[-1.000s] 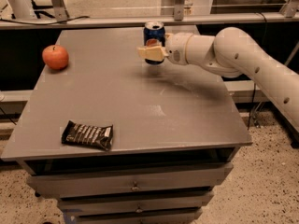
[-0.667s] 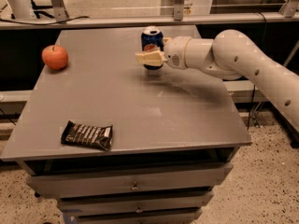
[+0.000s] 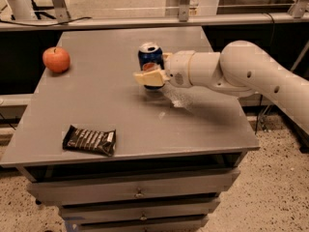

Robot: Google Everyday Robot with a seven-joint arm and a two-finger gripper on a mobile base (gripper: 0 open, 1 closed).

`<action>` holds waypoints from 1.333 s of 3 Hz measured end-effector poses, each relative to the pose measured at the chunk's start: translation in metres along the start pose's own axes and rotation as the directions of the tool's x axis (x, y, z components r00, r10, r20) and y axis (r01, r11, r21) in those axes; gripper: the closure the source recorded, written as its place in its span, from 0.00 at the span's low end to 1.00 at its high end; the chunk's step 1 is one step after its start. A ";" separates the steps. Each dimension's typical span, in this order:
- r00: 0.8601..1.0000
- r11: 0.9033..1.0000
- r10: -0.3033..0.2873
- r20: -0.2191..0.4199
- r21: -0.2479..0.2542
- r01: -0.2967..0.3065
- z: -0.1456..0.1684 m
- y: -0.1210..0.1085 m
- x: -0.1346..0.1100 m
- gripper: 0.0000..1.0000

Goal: Move pepsi can near rxbar chocolate

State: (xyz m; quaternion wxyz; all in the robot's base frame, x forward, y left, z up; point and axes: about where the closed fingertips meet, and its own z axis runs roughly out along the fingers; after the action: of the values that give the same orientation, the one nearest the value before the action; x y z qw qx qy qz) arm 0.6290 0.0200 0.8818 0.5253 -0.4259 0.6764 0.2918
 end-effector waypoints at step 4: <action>0.989 0.983 0.086 0.123 -0.174 -0.064 0.028 0.135 -0.003 1.00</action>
Offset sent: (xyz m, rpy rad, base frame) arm -0.0963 0.0882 -0.0030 0.1507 0.0202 0.1576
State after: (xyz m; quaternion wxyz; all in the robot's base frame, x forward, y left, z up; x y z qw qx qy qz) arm 0.5233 0.1073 0.8701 0.5185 -0.4235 0.6291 0.3949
